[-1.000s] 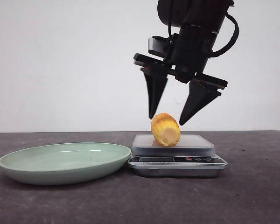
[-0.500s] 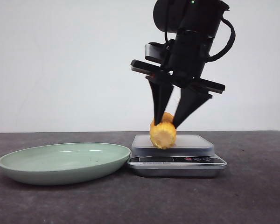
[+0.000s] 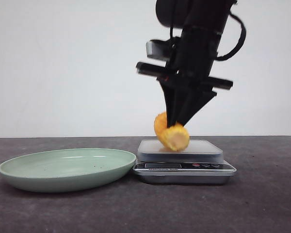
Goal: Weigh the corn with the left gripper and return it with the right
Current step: 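Lift the corn with the right gripper and carry it over the plate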
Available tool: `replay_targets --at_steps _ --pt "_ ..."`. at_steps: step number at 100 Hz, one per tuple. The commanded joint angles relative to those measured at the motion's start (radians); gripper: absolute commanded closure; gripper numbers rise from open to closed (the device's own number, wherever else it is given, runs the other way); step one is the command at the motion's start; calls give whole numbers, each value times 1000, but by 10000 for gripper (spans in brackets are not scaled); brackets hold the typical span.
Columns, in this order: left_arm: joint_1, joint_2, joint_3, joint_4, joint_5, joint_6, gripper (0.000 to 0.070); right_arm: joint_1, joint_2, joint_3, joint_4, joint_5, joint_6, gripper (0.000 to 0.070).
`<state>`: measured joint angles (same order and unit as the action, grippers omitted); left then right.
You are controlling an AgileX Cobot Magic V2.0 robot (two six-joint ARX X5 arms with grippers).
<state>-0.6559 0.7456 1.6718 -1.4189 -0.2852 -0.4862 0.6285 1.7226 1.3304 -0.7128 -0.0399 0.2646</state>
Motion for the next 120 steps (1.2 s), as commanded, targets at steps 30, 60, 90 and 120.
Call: replay_targets --at_steps 30,60,90,120 --pt "-6 3 21 -32 -6 33 0 34 -268 20 156 -60 0 700" --pt "-6 3 21 -31 -6 40 0 145 -337 20 266 -156 63 700" --pt "-6 3 21 -31 -5 40 0 244 -223 20 396 -154 181 700" --pt "-6 3 21 -31 47 59 0 254 2 20 394 -216 331 700"
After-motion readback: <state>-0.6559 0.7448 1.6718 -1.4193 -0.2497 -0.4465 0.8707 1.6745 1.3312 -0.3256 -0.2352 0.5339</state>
